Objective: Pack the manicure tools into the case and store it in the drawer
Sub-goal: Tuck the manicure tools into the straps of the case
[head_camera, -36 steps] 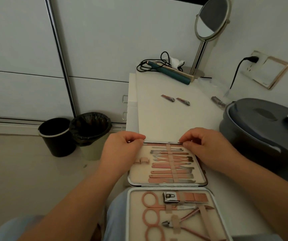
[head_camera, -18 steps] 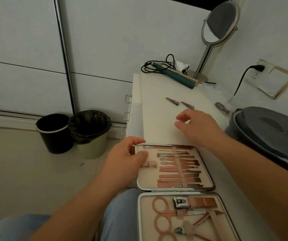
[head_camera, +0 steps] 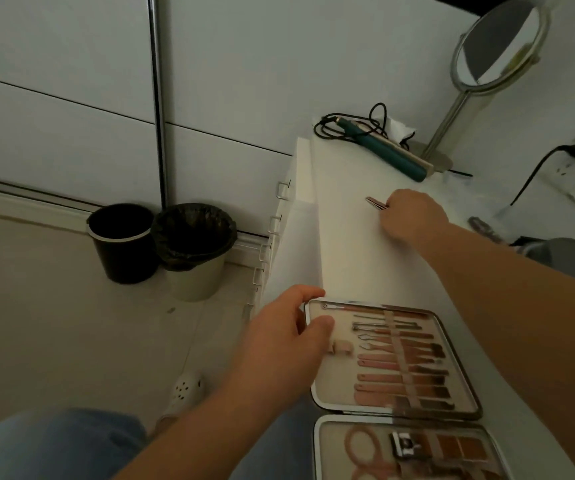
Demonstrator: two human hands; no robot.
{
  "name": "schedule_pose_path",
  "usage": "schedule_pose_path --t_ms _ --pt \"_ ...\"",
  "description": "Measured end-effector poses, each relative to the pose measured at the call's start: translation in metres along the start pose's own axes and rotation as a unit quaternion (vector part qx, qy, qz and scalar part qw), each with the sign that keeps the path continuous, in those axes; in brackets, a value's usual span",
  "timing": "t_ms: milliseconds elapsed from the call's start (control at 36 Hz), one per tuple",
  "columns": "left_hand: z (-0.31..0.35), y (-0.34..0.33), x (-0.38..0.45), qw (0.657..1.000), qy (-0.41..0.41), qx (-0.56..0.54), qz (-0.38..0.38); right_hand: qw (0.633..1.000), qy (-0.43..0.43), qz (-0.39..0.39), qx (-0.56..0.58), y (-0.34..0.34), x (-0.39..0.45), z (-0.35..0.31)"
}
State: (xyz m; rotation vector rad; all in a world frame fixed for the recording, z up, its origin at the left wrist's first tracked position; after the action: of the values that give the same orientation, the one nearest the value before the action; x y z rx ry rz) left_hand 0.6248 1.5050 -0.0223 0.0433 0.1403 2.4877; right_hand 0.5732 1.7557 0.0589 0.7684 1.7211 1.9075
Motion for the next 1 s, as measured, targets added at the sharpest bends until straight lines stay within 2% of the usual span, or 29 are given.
schedule_pose_path --t_ms 139,278,389,500,611,861,917,1000 --pt "0.003 0.000 -0.002 1.000 0.002 -0.002 -0.003 0.999 -0.004 0.028 0.014 0.000 -0.006 -0.002" --pt "0.003 0.000 -0.001 1.000 0.001 -0.002 0.004 0.998 0.005 0.023 0.057 0.000 -0.020 -0.002" --pt "0.003 0.000 -0.001 1.000 0.000 -0.004 0.008 0.988 0.022 0.037 0.147 0.002 -0.037 0.001" --pt "0.006 0.002 -0.001 1.000 -0.009 0.002 0.017 0.963 0.048 0.057 0.258 0.011 -0.063 0.005" --pt "0.011 0.007 -0.002 0.998 -0.010 0.038 0.042 0.939 0.079 0.042 0.333 0.021 -0.100 0.006" --pt "0.059 0.024 -0.017 0.990 -0.099 0.055 0.087 0.911 0.219 -0.011 0.350 0.046 -0.193 -0.007" --pt "0.069 0.024 -0.023 0.989 -0.116 0.052 0.070 0.908 0.236 -0.018 0.347 0.049 -0.204 -0.009" --pt "0.071 0.019 -0.028 0.994 -0.096 0.044 0.024 0.901 0.250 -0.017 0.354 0.053 -0.214 -0.013"
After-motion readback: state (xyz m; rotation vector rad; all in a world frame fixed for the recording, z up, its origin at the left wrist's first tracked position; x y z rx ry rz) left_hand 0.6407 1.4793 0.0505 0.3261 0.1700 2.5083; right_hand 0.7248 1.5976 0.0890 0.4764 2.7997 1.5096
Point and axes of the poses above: each hand's wrist, its own x-axis towards the middle knuckle, its own y-axis out of the back of the hand, z = x × y, the point moved 7 cm from there along x, towards the middle knuckle, and after that the axes turned 1 degree about -x, right-handed, at the moved point
